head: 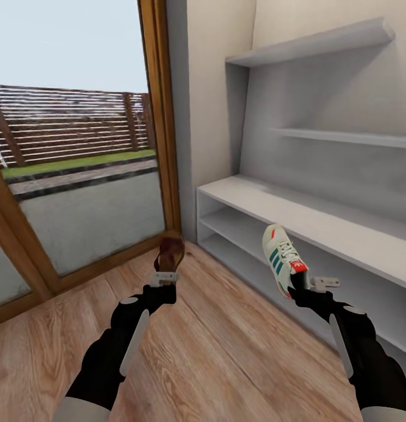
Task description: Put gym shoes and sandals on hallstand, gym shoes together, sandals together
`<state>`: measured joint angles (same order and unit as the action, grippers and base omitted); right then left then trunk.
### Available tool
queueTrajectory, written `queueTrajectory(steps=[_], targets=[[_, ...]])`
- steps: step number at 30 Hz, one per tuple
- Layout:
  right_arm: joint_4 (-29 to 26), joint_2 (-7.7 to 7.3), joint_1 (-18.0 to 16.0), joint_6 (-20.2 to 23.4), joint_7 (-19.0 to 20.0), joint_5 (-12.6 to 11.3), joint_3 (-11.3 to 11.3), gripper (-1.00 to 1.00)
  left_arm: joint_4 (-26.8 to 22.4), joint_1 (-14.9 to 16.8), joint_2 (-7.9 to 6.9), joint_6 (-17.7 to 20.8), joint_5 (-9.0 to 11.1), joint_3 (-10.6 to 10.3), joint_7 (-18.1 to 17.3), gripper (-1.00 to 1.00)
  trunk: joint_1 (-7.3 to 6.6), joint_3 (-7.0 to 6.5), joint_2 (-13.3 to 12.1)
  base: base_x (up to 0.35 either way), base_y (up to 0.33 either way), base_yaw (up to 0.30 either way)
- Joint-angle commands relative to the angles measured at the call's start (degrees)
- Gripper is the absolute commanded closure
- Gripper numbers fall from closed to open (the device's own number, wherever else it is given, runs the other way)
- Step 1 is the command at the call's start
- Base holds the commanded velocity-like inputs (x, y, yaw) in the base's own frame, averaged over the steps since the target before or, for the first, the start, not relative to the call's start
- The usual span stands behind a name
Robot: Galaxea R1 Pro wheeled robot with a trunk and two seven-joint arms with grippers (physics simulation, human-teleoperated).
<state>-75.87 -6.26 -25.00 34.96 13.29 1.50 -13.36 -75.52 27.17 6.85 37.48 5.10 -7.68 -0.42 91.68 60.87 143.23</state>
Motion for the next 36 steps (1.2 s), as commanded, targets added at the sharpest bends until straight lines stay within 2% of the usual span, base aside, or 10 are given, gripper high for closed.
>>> queueTrajectory(steps=[1,12,36], targets=[[-0.1,0.02,0.0,0.3,0.3,0.2,-0.1,1.00,-0.1,0.0,0.00,0.3,0.3,0.0,0.0,1.00,0.02,0.05,0.0,0.279,0.216,-0.300],[-0.1,0.02,0.0,0.3,0.3,0.2,-0.1,1.00,-0.1,0.0,0.00,0.3,0.3,0.0,0.0,1.00,0.02,0.05,0.0,0.217,0.242,-0.300],[-0.1,0.02,0.0,0.3,0.3,0.2,-0.1,1.00,-0.1,0.0,0.00,0.3,0.3,0.0,0.0,1.00,0.02,0.05,0.0,0.034,0.312,-0.300]])
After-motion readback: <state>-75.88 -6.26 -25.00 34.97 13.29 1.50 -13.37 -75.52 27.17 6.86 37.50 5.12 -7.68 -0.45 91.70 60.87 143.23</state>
